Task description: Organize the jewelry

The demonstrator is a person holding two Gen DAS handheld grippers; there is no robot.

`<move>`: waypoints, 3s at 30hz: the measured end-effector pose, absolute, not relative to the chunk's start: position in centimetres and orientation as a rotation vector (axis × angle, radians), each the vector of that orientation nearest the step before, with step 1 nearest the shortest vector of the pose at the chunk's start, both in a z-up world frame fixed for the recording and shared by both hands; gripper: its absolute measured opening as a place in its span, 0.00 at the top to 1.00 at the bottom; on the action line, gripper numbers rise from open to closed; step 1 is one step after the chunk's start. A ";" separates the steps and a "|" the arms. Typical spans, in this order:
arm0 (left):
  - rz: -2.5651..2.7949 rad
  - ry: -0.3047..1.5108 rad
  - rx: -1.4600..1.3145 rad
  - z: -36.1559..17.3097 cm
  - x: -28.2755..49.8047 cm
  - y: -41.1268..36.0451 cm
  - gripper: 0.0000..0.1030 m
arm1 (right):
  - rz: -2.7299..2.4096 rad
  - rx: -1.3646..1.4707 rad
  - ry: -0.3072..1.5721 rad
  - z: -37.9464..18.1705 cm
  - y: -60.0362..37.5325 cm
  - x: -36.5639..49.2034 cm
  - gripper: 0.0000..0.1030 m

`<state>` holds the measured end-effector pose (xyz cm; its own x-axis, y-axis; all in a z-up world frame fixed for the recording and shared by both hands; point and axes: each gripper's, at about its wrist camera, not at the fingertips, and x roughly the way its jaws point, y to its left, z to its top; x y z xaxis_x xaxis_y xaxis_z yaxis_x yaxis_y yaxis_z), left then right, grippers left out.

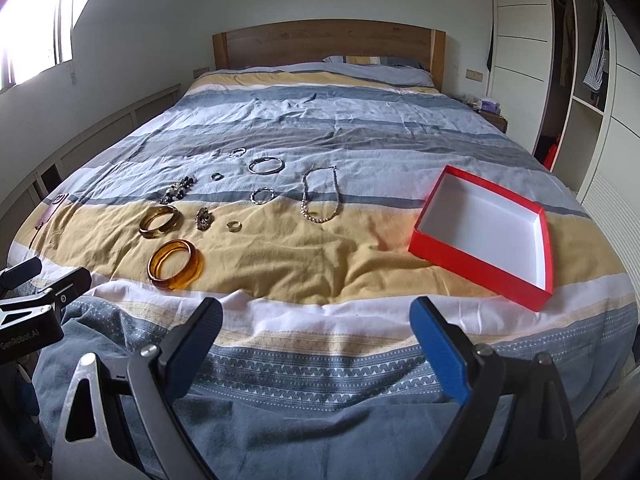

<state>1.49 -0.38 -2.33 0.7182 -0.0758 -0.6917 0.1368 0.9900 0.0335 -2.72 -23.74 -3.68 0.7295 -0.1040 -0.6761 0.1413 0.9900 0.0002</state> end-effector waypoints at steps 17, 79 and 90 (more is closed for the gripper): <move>-0.139 0.798 0.013 -3.1 3.4 2.2 0.01 | -0.083 0.037 0.756 -3.7 -23.4 -1.5 0.09; -0.265 1.194 -0.021 -13.6 15.7 -0.7 0.55 | 0.322 0.079 0.949 -14.6 -19.6 19.6 0.68; -0.289 1.138 0.044 -12.4 14.6 -1.7 0.91 | 0.316 0.075 0.934 -13.5 -19.5 18.5 0.82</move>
